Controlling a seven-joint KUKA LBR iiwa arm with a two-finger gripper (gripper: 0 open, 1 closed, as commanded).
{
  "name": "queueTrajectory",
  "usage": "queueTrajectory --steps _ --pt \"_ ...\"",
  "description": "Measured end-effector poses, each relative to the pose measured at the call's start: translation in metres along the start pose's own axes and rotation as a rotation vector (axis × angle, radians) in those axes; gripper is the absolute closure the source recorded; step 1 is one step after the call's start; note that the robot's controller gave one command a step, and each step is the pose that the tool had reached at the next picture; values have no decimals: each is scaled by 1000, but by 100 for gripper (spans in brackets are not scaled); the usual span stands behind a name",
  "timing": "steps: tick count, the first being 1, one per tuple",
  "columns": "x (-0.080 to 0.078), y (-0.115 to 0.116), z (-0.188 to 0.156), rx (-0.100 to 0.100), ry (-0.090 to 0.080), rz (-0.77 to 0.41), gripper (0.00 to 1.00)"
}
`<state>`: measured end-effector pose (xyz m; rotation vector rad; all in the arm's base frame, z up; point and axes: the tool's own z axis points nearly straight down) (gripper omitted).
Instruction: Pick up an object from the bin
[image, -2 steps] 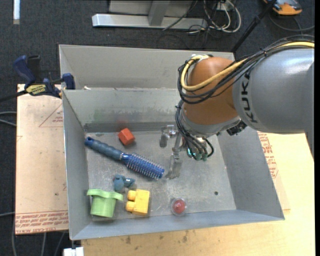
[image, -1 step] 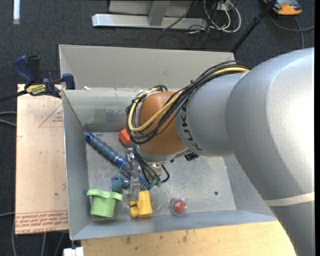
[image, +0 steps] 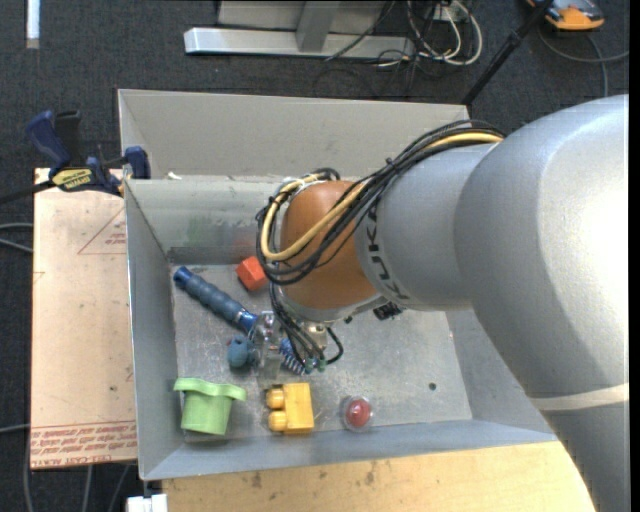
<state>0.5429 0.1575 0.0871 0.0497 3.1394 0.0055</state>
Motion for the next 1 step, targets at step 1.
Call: queueTrajectory --steps 1 --pt "-1 9 -160 -1 -9 5 100"
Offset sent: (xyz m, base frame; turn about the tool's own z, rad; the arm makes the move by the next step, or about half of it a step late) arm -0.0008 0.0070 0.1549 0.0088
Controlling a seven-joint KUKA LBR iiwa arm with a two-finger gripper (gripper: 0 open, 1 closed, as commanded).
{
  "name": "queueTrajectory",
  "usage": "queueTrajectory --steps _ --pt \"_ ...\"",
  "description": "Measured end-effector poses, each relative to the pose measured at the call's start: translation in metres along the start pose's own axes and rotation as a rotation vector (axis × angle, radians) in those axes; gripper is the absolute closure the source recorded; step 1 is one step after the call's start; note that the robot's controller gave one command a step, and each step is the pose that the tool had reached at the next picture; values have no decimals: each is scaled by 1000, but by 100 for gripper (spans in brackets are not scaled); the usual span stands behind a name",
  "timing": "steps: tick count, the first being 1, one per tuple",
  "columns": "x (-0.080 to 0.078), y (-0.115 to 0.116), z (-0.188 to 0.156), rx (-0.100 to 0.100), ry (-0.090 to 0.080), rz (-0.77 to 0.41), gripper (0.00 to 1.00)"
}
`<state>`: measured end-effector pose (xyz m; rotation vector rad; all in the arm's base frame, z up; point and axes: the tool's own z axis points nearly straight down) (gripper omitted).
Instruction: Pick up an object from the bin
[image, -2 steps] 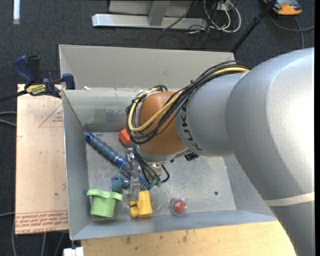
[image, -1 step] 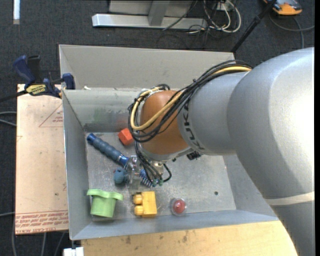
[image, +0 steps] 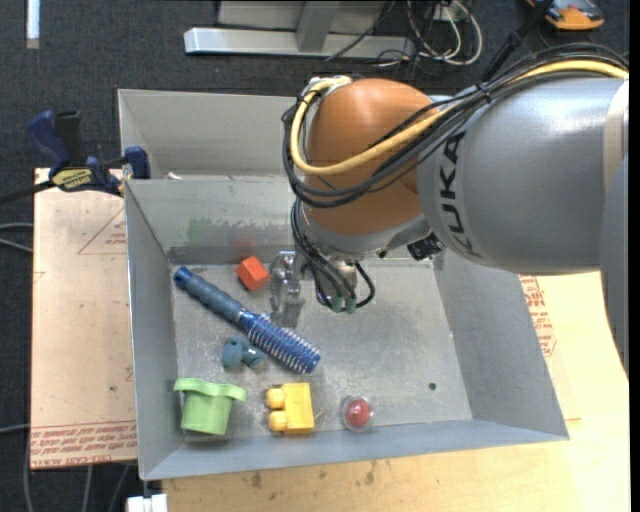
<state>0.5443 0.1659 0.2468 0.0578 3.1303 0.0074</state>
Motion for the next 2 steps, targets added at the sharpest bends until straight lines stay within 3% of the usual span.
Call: queueTrajectory --steps 1,2 --pt "2 -1 5 4 8 0 0" --pt "-35 14 178 2 3 -11 0"
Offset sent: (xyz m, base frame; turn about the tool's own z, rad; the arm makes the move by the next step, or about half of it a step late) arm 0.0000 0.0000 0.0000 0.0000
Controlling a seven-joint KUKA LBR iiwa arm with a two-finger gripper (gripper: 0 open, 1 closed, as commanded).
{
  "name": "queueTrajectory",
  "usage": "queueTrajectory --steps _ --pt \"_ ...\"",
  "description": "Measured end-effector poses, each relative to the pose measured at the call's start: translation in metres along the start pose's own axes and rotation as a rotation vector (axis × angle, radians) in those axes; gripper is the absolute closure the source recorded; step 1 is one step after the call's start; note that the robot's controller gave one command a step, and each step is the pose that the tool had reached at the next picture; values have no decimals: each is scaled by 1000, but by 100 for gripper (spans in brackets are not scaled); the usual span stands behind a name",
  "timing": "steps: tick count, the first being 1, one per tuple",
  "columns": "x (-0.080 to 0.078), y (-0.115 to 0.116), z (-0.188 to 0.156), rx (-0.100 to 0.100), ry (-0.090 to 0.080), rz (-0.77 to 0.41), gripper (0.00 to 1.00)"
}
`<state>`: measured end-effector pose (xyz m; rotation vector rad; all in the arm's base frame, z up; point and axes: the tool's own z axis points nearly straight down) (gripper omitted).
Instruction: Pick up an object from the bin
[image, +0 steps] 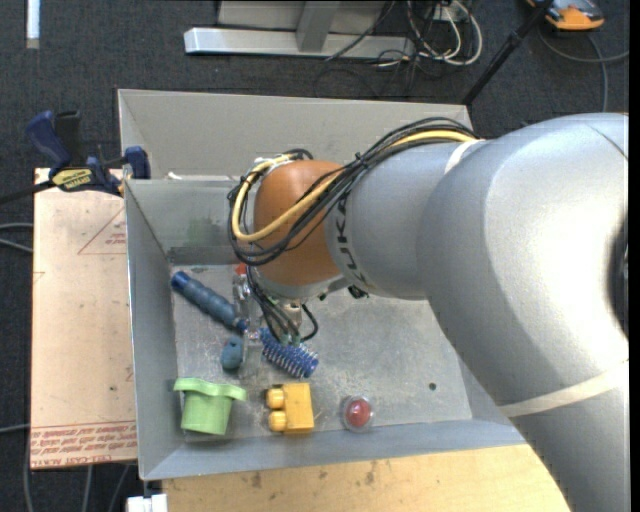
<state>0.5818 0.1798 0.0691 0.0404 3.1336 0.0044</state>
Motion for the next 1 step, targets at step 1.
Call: queueTrajectory --steps 1 --pt "-1 0 -5 -1 -1 0 100"
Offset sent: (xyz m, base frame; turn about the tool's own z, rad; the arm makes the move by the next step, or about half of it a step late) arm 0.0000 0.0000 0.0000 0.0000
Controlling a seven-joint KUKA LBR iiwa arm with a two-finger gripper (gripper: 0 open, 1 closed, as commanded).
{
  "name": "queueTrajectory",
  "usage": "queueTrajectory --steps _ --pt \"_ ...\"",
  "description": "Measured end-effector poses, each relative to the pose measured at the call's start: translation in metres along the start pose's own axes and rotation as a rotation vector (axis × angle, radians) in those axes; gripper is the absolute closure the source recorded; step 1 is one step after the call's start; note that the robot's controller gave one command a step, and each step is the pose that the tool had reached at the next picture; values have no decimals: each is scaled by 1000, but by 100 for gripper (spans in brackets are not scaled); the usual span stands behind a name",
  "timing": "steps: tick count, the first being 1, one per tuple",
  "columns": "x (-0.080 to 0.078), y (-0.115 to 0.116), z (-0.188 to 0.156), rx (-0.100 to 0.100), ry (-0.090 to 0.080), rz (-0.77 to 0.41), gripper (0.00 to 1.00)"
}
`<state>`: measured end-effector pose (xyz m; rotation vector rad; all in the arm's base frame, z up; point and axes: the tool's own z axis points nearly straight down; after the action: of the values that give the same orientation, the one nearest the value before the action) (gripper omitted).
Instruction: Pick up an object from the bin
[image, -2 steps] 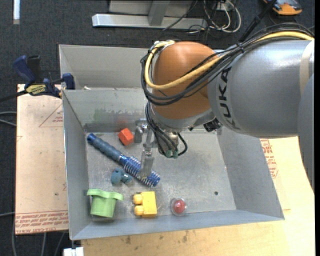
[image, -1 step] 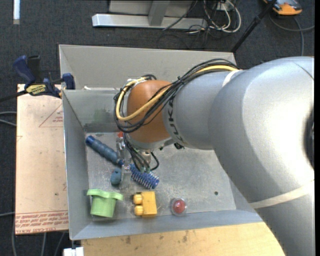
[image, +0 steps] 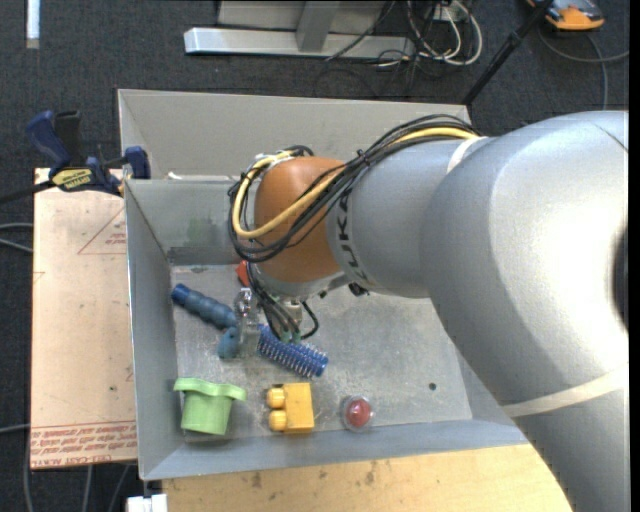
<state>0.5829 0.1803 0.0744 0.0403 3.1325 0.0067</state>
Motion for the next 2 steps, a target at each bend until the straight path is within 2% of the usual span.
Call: queueTrajectory --steps 1,2 --pt "-10 -11 -205 0 -3 -17 100" --pt "-71 -23 -113 5 11 94 100"
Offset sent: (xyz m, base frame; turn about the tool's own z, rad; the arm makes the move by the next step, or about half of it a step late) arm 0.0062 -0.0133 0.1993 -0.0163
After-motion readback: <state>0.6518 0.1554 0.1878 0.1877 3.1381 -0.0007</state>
